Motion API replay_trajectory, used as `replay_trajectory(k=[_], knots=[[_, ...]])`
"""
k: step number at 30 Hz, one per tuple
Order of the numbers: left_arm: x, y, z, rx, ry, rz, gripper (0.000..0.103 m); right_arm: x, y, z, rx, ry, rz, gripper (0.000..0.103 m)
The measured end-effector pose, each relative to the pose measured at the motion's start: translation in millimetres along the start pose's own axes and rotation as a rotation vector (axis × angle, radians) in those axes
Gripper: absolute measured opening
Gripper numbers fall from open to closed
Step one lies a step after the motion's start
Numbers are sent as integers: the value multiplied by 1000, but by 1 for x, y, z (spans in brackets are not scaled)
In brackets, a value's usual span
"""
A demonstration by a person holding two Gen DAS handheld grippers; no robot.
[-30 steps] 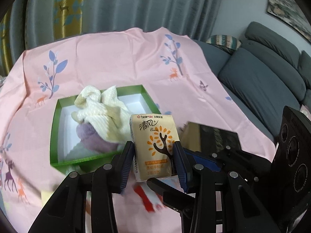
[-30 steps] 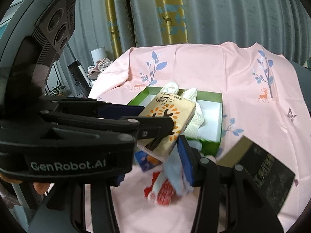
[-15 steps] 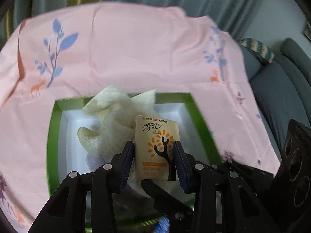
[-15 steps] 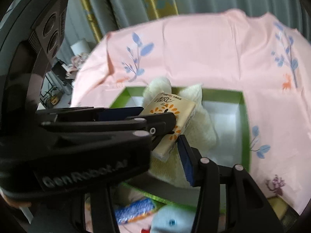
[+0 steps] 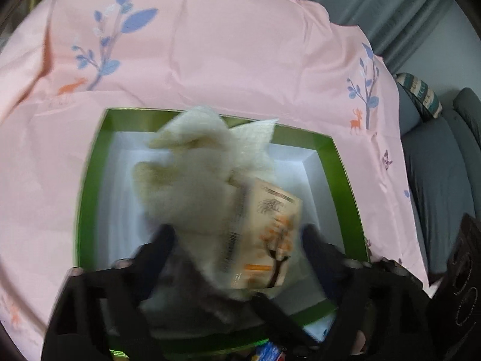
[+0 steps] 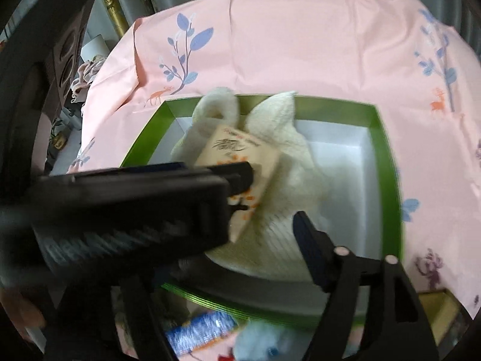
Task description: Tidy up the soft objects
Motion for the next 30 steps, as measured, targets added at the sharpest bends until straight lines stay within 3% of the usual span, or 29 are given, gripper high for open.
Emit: replay_trajectory(k=[5, 8, 11, 15, 23, 26, 30], knots=[[-30, -16, -8, -35, -31, 7, 91, -40, -20, -4, -33, 5, 62, 79], [-56, -32, -9, -40, -87, 42, 91, -64, -35, -9, -36, 50, 107, 83], [-82, -53, -9, -19, -103, 84, 96, -88, -59, -11, -45, 101, 145, 84], [-106, -85, -4, 36, -104, 108, 96, -111, -92, -14, -77, 103, 165, 85], [-109, -156, 10, 100, -176, 17, 96, -136, -156, -8, -48, 99, 158, 85], [-104, -178, 16, 120, -165, 7, 96, -138, -179, -6, -50, 65, 153, 86], [-100, -204, 21, 83, -214, 2, 97, -131, -204, -6, -35, 4, 113, 88]])
Point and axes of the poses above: each gripper's, at about its wrist camera, not at the fingertips, and x roughly the way its jaws point, z to its right, y to its top, the point moved 6 cm from there along x, roughly the way its jaws point, and after that the axes turned 2 degrees about -z, right-handed, at the moved point
